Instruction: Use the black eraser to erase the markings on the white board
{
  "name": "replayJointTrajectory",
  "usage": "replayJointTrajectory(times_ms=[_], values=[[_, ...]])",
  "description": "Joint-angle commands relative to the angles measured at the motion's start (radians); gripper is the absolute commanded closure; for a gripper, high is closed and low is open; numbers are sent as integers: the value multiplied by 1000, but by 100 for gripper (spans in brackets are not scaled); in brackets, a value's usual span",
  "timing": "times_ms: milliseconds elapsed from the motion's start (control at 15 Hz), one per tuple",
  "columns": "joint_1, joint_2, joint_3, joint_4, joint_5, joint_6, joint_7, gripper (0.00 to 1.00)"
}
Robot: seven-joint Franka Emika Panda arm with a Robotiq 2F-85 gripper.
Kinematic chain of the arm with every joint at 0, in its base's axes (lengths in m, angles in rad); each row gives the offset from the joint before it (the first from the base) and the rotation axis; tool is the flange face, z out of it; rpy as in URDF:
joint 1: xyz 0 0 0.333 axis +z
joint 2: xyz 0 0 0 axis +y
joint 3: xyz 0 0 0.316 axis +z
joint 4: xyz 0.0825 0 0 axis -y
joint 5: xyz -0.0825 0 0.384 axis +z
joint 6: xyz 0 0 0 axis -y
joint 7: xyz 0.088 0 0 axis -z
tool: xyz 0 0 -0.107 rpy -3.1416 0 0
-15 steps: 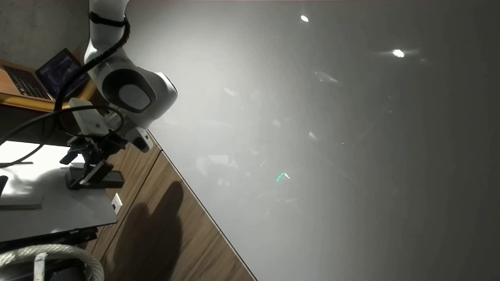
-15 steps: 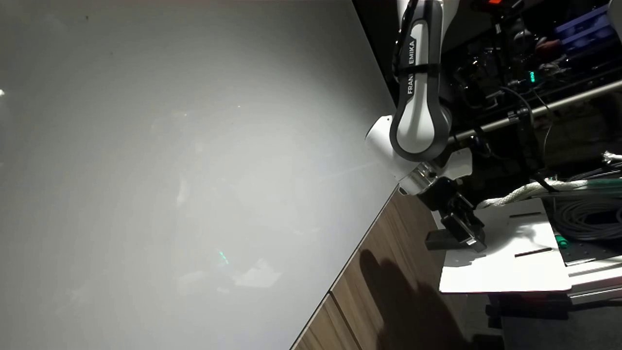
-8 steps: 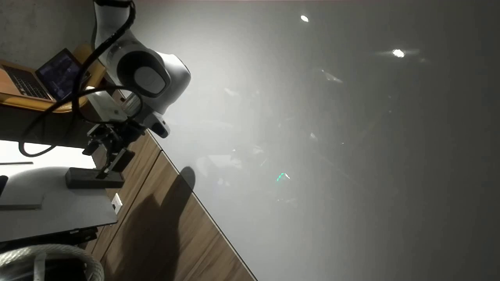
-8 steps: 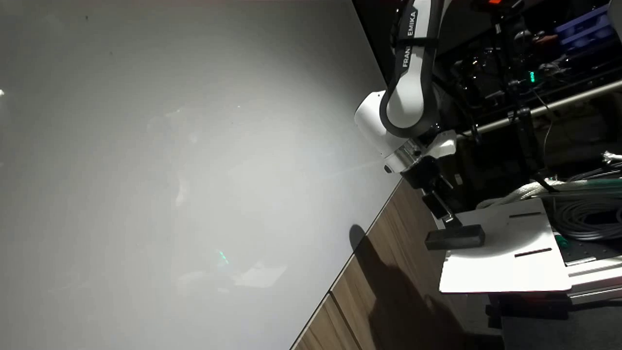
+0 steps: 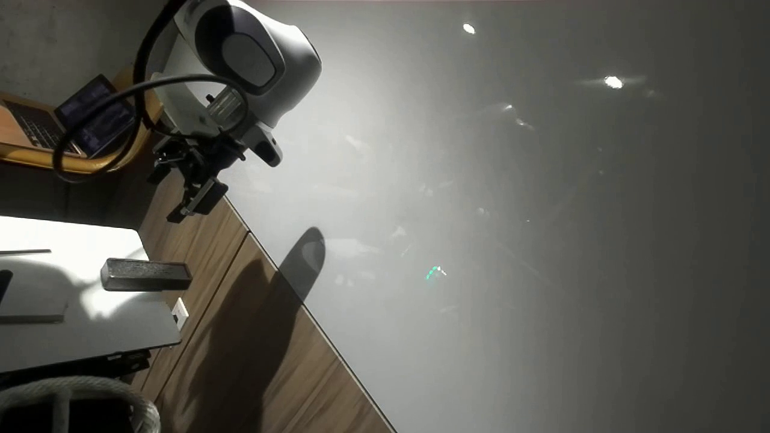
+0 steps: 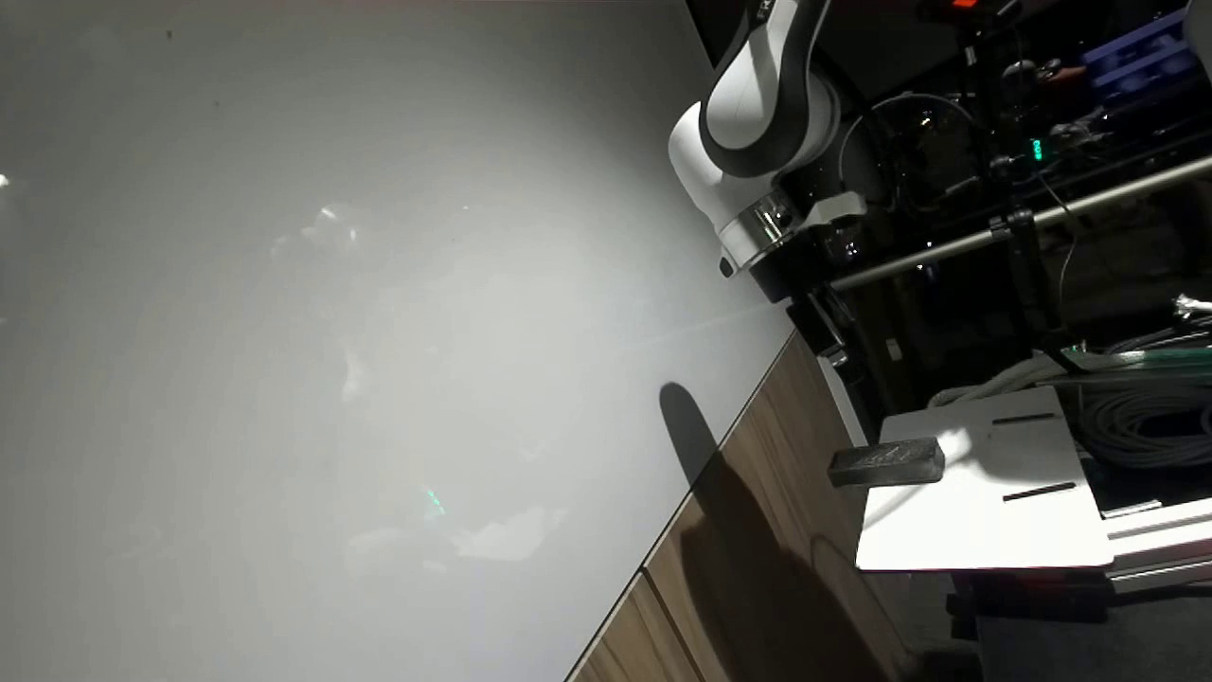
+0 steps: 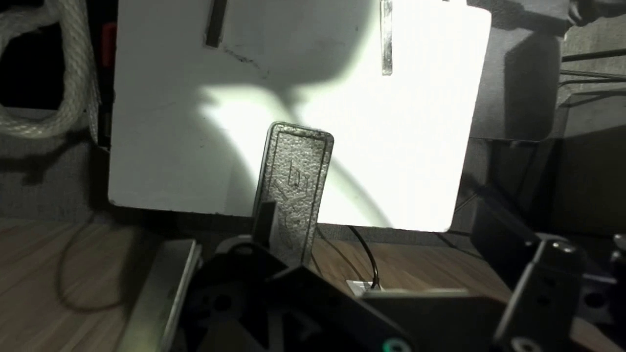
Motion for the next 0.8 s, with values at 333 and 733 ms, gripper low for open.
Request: replayJointTrajectory(times_ms=[333,733], values=[[7,-10,-9,-1,7,-9,-2,0],[7,-9,-9,-1,7,-9,-2,0]])
